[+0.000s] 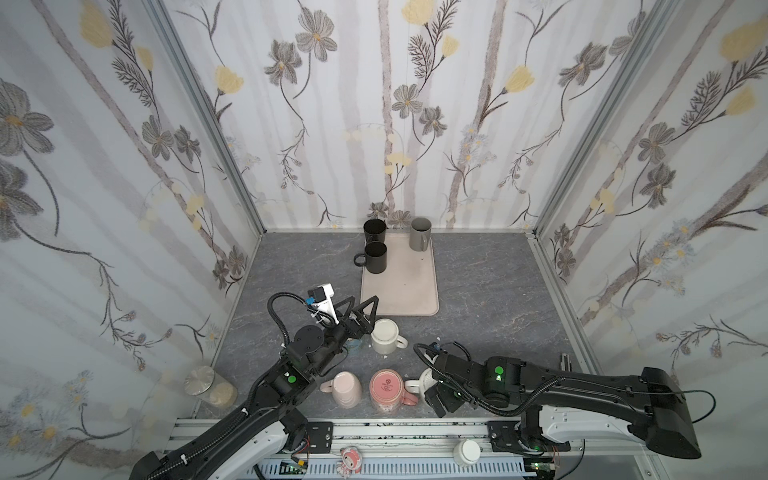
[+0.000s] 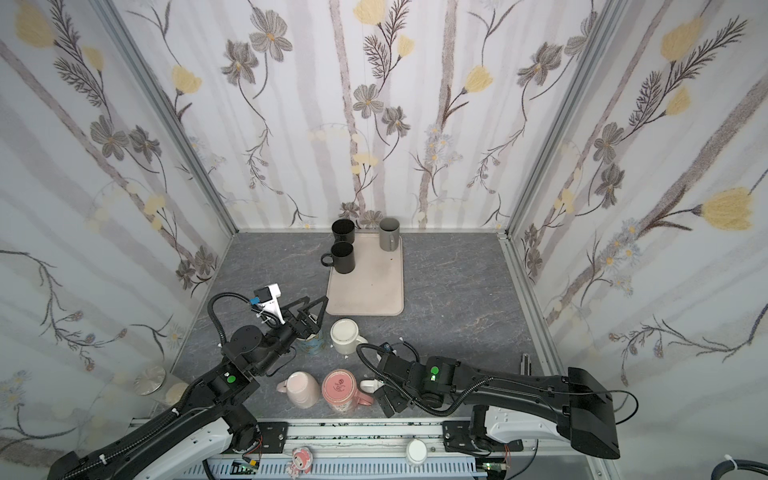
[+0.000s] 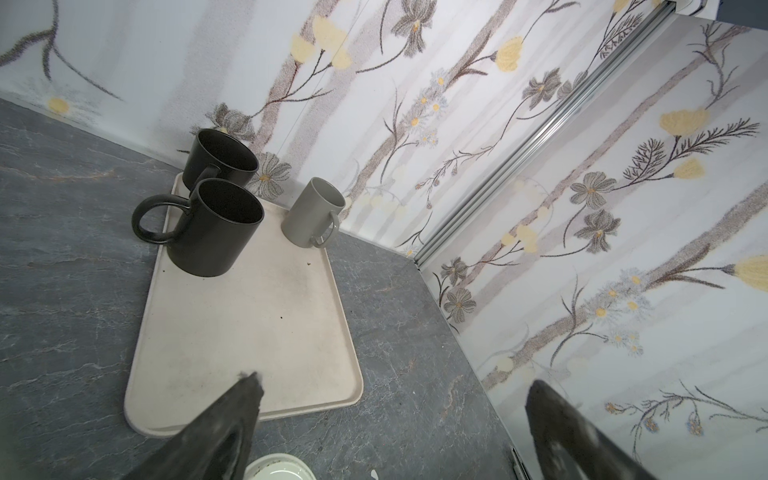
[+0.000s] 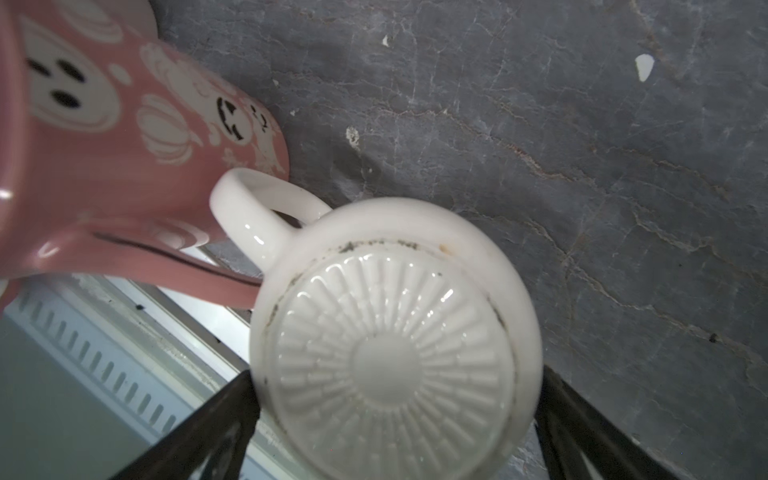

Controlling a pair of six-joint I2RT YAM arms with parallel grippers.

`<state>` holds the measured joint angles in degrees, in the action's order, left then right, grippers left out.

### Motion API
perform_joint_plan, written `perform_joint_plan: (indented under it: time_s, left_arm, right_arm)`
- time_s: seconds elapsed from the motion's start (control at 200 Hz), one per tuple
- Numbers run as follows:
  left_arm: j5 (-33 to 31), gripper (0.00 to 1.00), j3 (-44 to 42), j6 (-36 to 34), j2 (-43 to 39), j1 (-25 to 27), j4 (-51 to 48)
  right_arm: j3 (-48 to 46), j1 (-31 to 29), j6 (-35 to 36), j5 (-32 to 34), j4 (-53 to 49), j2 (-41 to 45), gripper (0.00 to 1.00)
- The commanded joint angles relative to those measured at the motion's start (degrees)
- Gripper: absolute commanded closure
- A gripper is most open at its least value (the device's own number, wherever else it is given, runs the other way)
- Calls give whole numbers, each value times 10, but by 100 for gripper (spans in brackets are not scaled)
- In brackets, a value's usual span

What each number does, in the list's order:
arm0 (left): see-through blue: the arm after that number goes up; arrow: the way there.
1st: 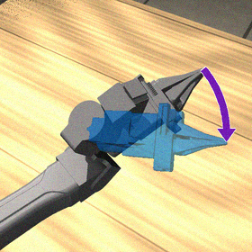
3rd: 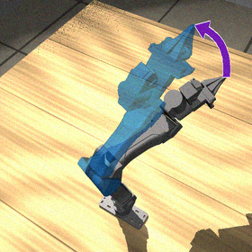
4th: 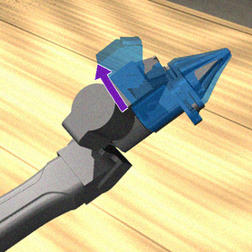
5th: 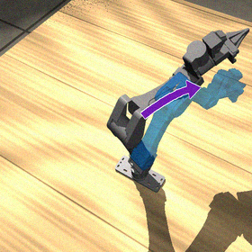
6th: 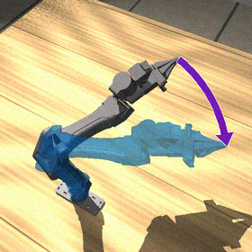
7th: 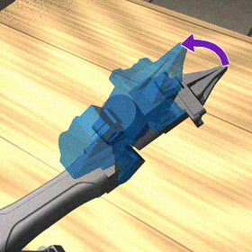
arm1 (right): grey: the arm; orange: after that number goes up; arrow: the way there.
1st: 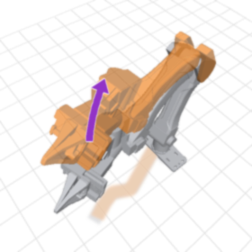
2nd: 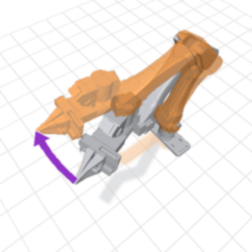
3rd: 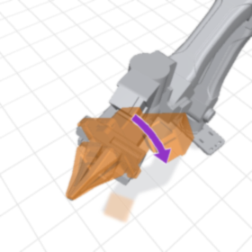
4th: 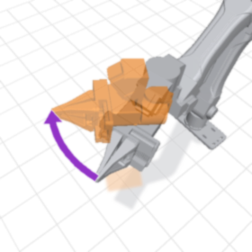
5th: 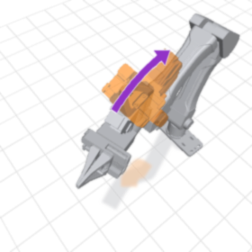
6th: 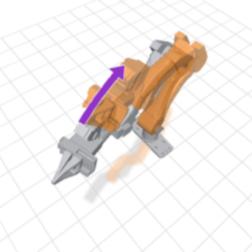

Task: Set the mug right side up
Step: 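Move the right gripper over the upside-down white mug near the pink mug, then lower the right gripper onto the white mug while the left gripper approaches it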

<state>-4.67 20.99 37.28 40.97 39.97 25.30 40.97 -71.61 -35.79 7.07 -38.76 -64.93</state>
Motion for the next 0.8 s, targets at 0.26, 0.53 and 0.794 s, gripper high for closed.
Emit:
perform_joint_plan:
  time_s: [0.26,0.53,0.794]
  left_arm:
    - [41,0,30,-20,40,-1,-3]
    - [101,0,143,-77,153,11,-134]
    - [62,9,213,-148,230,110,-244]
  right_arm:
    - [-1,84,3,40,13,-1,0]
    - [16,96,-11,58,8,40,0]
    - [4,169,-19,41,10,87,0]
